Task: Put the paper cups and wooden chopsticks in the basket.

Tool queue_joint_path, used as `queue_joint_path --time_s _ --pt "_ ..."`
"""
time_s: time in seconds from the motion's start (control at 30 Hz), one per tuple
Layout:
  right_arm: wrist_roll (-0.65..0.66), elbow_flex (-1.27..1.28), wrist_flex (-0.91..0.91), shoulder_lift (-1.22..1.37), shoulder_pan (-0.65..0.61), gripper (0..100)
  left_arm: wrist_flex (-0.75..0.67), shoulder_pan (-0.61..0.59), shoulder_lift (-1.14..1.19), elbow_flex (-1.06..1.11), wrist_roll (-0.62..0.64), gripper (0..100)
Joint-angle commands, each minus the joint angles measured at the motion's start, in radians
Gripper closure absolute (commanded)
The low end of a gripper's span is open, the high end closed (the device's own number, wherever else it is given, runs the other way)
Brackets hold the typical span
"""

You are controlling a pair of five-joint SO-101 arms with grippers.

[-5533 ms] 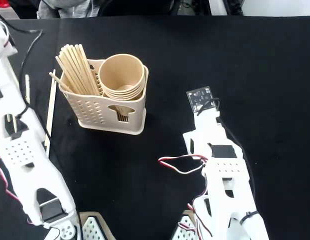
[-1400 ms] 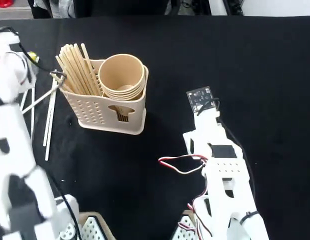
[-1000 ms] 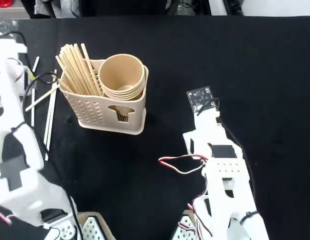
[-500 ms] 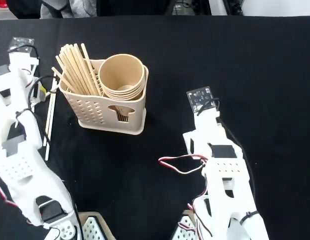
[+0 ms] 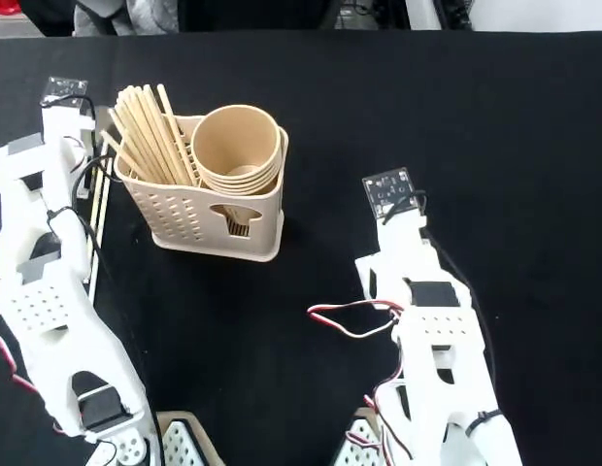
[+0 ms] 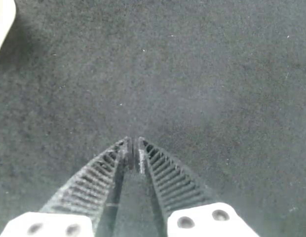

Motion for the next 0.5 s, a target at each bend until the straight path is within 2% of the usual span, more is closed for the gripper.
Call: queue_joint_path --time_s 0.0,0.1,0.23,0.33,0.47 --pt "0.008 -0.013 -0.009 -0.005 0.014 97.0 0.038 -0.008 -0.025 -0.059 0.009 97" --pt "0.008 -0.013 -0.009 -0.005 0.014 97.0 0.127 -0.015 -0.025 -0.11 0.014 97" --pt "0.008 -0.013 -0.009 -0.005 0.014 97.0 0.256 -0.044 -0.025 -0.214 0.121 97" --pt "0.008 -0.013 -0.009 -0.005 0.014 97.0 0.341 -0.062 -0.025 -0.289 0.147 97" --pt "0.008 -0.013 -0.009 -0.005 0.014 97.0 0.359 -0.091 -0.025 -0.317 0.147 97"
